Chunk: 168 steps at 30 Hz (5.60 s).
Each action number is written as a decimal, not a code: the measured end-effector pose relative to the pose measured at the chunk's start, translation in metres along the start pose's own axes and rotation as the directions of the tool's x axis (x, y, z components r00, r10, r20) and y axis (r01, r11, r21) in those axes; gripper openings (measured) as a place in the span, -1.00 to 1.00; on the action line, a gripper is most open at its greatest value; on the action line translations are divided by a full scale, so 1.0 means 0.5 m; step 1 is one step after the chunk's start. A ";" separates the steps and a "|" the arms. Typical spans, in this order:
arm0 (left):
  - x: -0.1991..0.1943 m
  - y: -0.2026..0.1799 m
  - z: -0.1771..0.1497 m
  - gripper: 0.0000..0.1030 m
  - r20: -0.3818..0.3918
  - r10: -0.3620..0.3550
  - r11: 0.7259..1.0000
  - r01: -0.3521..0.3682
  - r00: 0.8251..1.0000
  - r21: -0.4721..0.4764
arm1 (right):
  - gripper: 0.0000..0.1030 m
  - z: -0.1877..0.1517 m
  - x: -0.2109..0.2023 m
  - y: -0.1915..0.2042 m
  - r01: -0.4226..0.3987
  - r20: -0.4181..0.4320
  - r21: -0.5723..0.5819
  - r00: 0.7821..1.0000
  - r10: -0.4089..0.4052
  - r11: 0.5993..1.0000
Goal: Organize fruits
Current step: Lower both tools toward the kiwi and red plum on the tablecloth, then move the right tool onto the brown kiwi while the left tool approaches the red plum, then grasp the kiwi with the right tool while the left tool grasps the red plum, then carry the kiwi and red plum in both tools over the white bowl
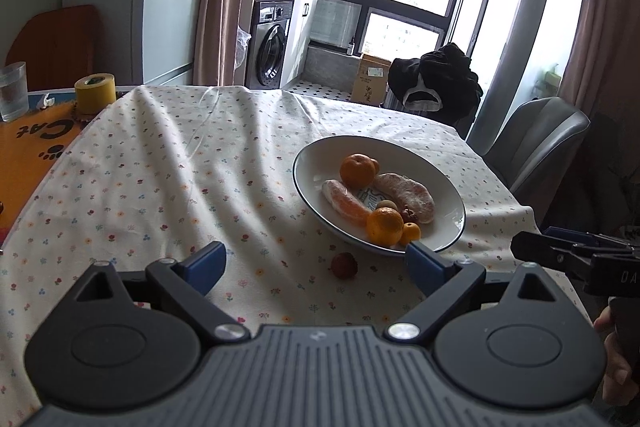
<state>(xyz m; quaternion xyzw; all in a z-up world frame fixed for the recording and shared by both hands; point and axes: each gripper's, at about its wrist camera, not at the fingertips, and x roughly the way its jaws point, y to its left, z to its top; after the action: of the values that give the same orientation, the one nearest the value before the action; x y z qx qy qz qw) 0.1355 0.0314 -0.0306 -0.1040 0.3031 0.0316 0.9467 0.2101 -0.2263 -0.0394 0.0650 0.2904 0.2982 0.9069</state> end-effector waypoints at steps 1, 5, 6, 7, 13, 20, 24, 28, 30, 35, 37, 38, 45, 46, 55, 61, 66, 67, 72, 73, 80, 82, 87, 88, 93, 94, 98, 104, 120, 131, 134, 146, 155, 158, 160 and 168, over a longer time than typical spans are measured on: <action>-0.005 0.000 -0.002 0.85 0.002 -0.001 1.000 0.001 1.000 0.003 | 1.00 -0.001 -0.005 0.003 -0.001 -0.001 -0.006 1.000 0.001 1.000; -0.019 0.002 -0.008 0.85 0.014 0.004 1.000 -0.004 1.000 -0.001 | 1.00 -0.002 -0.017 0.009 -0.003 0.002 -0.017 1.000 0.003 1.000; -0.022 0.003 -0.009 0.85 0.017 0.002 1.000 -0.002 1.000 -0.004 | 1.00 -0.002 -0.020 0.010 -0.004 0.005 -0.017 1.000 0.004 1.000; -0.025 0.003 -0.011 0.85 0.019 0.003 1.000 -0.002 1.000 -0.004 | 1.00 -0.002 -0.022 0.011 -0.003 0.007 -0.017 1.000 0.003 1.000; -0.035 -0.001 -0.018 0.85 0.031 0.004 1.000 -0.005 0.999 0.005 | 1.00 -0.012 -0.027 0.009 -0.005 0.003 -0.015 1.000 0.005 1.000; -0.026 -0.008 -0.025 0.85 0.024 -0.002 1.000 0.002 1.000 0.023 | 1.00 -0.018 -0.029 -0.005 0.006 0.011 0.006 1.000 -0.006 1.000; -0.021 -0.011 -0.029 0.85 0.022 -0.004 1.000 0.003 1.000 0.031 | 1.00 -0.020 -0.025 -0.009 0.006 0.008 0.009 1.000 -0.006 1.000; -0.013 -0.011 -0.032 0.85 0.015 -0.009 0.999 0.008 1.000 0.033 | 1.00 -0.026 -0.017 -0.008 0.005 -0.004 0.005 1.000 -0.004 1.000; -0.006 -0.013 -0.034 0.85 0.010 0.000 0.999 -0.001 1.000 0.041 | 1.00 -0.030 -0.014 -0.006 0.000 -0.007 -0.006 1.000 0.000 1.000; 0.013 -0.012 -0.040 0.85 -0.010 -0.006 0.999 0.006 1.000 0.049 | 1.00 -0.038 0.009 -0.008 -0.008 -0.037 0.003 0.999 0.008 1.000; 0.024 -0.011 -0.041 0.85 -0.026 -0.001 0.999 0.002 1.000 0.052 | 1.00 -0.042 0.018 -0.007 -0.007 -0.053 0.001 0.999 0.007 1.000; 0.029 -0.010 -0.042 0.85 -0.032 -0.001 0.999 0.002 0.999 0.051 | 1.00 -0.044 0.023 -0.008 -0.007 -0.056 0.001 0.998 0.007 1.000; 0.070 -0.008 -0.048 0.84 -0.062 -0.006 0.999 0.008 0.998 0.046 | 1.00 -0.052 0.046 -0.019 -0.005 -0.058 0.003 0.998 0.005 1.000; 0.074 -0.009 -0.049 0.84 -0.066 -0.005 0.999 0.009 0.998 0.051 | 0.99 -0.053 0.049 -0.018 -0.008 -0.060 -0.001 0.998 0.008 1.000; 0.111 -0.011 -0.051 0.78 -0.078 -0.015 0.998 0.020 0.997 0.067 | 0.60 -0.061 0.094 -0.018 -0.025 -0.108 -0.018 0.994 0.023 1.000; 0.139 -0.018 -0.050 0.60 -0.090 -0.012 0.996 0.020 0.996 0.087 | 0.31 -0.063 0.120 -0.025 -0.034 -0.137 -0.014 0.990 0.032 0.999; 0.156 -0.019 -0.045 0.42 -0.097 -0.023 0.996 0.032 0.995 0.086 | 0.13 -0.057 0.138 -0.025 -0.051 -0.153 0.001 0.987 0.050 0.999; 0.160 -0.020 -0.043 0.38 -0.101 -0.025 0.996 0.034 0.995 0.085 | 0.12 -0.055 0.142 -0.024 -0.054 -0.153 0.001 0.987 0.054 0.999; 0.179 -0.025 -0.037 0.15 -0.114 -0.041 0.995 0.051 0.993 0.089 | -0.06 -0.051 0.162 -0.025 -0.046 -0.165 0.004 0.985 0.046 0.999; 0.182 -0.026 -0.036 0.10 -0.115 -0.044 0.994 0.055 0.992 0.091 | -0.10 -0.050 0.165 -0.026 -0.046 -0.166 0.006 0.985 0.046 0.999; 0.205 -0.032 -0.033 -0.04 -0.134 -0.061 0.993 0.073 0.989 0.089 | -0.21 -0.044 0.177 -0.026 -0.037 -0.163 0.004 0.986 0.037 0.999; 0.211 -0.034 -0.032 -0.15 -0.138 -0.062 0.993 0.075 0.988 0.087 | -0.36 -0.044 0.179 -0.025 -0.046 -0.165 0.003 0.985 0.045 0.999; 0.211 -0.037 -0.032 -0.58 -0.142 -0.076 0.992 0.089 0.987 0.085 | -0.52 -0.046 0.174 -0.025 -0.069 -0.172 0.011 0.983 0.070 0.998; 0.208 -0.036 -0.033 -0.58 -0.140 -0.075 0.993 0.087 0.987 0.080 | -0.52 -0.046 0.172 -0.025 -0.066 -0.171 0.012 0.983 0.067 0.998; 0.189 -0.027 -0.033 -0.58 -0.127 -0.067 0.995 0.076 0.990 0.070 | -0.53 -0.050 0.160 -0.028 -0.045 -0.165 0.013 0.985 0.046 0.999; 0.185 -0.025 -0.034 -0.58 -0.124 -0.066 0.995 0.075 0.990 0.068 | -0.53 -0.051 0.156 -0.027 -0.043 -0.163 0.012 0.986 0.045 0.999; 0.165 -0.024 -0.034 -0.58 -0.107 -0.063 0.995 0.071 0.992 0.070 | -0.53 -0.052 0.141 -0.023 -0.039 -0.151 0.011 0.988 0.040 0.999; 0.132 -0.028 -0.033 -0.58 -0.076 -0.055 0.995 0.061 0.996 0.079 | -0.53 -0.048 0.115 -0.015 -0.027 -0.126 0.002 0.992 0.027 1.000; 0.046 -0.042 -0.034 -0.58 -0.002 -0.055 0.994 0.055 0.999 0.093 | -0.53 -0.042 0.037 0.011 0.012 -0.050 -0.042 0.999 -0.015 0.999; 0.013 -0.051 -0.017 -0.58 0.042 -0.059 0.993 0.055 0.997 0.105 | -0.53 -0.029 0.006 0.016 0.014 -0.006 -0.052 1.000 -0.015 0.999; 0.012 -0.053 -0.007 -0.58 0.053 -0.057 0.992 0.051 0.997 0.115 | -0.53 -0.023 0.007 0.016 0.011 -0.001 -0.054 1.000 -0.011 0.998; 0.035 -0.059 0.024 -0.58 0.065 -0.048 0.990 0.039 0.997 0.133 | -0.53 0.010 0.023 0.005 0.019 0.028 -0.052 0.999 -0.018 0.998; 0.065 -0.058 0.043 -0.58 0.060 -0.037 0.991 0.029 0.997 0.130 | -0.53 0.030 0.044 -0.002 0.015 0.037 -0.049 0.999 -0.013 0.999; 0.074 -0.056 0.048 -0.58 0.057 -0.037 0.992 0.029 0.998 0.124 | -0.53 0.032 0.051 -0.002 0.016 0.035 -0.044 0.999 -0.014 0.999; 0.080 -0.056 0.051 -0.58 0.052 -0.035 0.992 0.028 0.998 0.125 | -0.53 0.034 0.055 -0.004 0.015 0.035 -0.041 0.999 -0.014 0.999; 0.113 -0.062 0.057 -0.58 0.032 -0.043 0.992 0.039 0.999 0.122 | -0.53 0.042 0.077 -0.015 0.018 0.020 -0.037 1.000 -0.017 0.999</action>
<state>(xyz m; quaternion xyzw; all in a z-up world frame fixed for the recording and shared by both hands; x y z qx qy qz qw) 0.2016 0.0071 -0.0353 -0.0516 0.2857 -0.0045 0.9569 0.2506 -0.2090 -0.0431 0.0486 0.2763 0.2948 0.9135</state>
